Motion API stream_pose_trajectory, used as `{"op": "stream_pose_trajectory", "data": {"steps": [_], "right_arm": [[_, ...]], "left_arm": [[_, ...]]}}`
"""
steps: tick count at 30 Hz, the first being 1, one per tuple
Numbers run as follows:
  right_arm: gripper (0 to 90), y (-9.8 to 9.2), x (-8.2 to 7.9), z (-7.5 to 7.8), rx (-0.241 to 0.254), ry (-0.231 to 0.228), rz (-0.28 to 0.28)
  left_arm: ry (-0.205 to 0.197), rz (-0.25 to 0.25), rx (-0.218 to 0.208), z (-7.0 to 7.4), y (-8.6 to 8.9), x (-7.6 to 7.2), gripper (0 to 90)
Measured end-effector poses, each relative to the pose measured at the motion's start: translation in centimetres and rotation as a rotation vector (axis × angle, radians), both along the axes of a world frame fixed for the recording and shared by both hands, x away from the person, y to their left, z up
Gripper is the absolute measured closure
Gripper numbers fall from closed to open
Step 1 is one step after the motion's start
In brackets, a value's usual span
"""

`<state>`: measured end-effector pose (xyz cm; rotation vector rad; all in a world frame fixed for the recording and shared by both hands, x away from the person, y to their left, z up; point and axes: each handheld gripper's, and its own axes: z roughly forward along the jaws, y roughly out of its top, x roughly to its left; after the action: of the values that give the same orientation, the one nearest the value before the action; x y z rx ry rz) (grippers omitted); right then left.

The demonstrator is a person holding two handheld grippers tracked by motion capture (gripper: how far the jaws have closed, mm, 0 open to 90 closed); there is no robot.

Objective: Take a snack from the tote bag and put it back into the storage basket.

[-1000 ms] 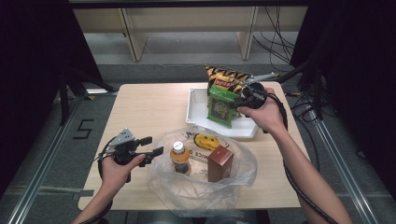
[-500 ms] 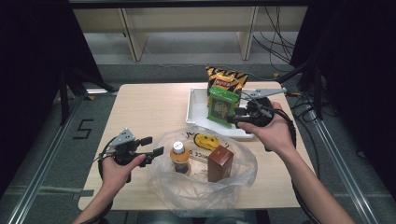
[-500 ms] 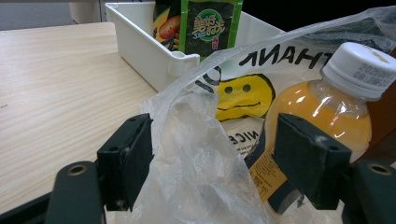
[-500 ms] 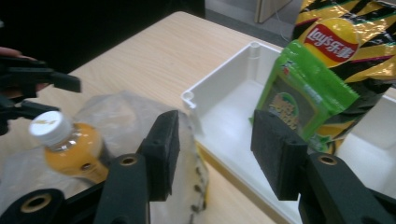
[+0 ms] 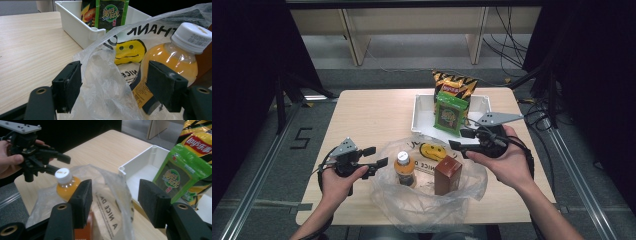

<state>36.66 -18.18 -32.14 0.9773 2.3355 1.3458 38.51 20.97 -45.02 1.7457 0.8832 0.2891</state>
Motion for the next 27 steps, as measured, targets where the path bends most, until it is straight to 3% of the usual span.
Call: {"op": "stream_pose_trajectory", "data": {"steps": [1, 5, 8, 10, 11, 12, 13, 17, 21, 27], "right_arm": [[45.0, 0.0, -0.1, -0.1, -0.011, -0.017, 0.013], [44.1, 0.3, -1.2, -0.4, 0.015, 0.008, 0.008], [43.0, 0.1, -1.6, -0.4, -0.007, -0.021, 0.023], [42.6, 0.3, -2.1, -0.5, 0.008, 0.0, 0.023], [42.6, 0.3, -2.1, -0.6, 0.007, -0.027, 0.037], [42.4, 0.4, -2.5, -0.6, 0.021, -0.008, 0.022], [41.9, 0.4, -2.5, -0.6, 0.012, -0.025, 0.048], [39.6, 0.9, -3.2, -1.0, 0.025, 0.005, 0.047], [37.0, 1.3, -3.5, -1.5, 0.014, 0.006, 0.07], [30.7, 1.7, -3.8, -2.2, 0.0, 0.009, 0.059]], "left_arm": [[0.0, -0.001, 0.0, 0.0, 0.0, 0.0, 27.8], [-0.001, -0.004, -0.004, 0.0, -0.1, 0.0, 27.7], [-0.001, -0.003, -0.003, 0.0, -0.1, 0.0, 27.7], [-0.002, -0.003, -0.003, 0.0, 0.0, 0.0, 27.7], [-0.002, -0.003, -0.004, 0.0, 0.0, 0.0, 27.7], [-0.002, -0.003, -0.003, 0.0, 0.0, 0.0, 27.7], [-0.001, -0.001, 0.0, 0.1, 0.0, 0.0, 27.7], [0.005, 0.005, -0.005, 0.1, 0.0, -0.1, 27.7], [-0.005, 0.003, 0.0, 0.1, 0.1, 0.0, 27.7], [-0.004, 0.005, -0.003, 0.2, 0.1, 0.0, 27.6]]}}
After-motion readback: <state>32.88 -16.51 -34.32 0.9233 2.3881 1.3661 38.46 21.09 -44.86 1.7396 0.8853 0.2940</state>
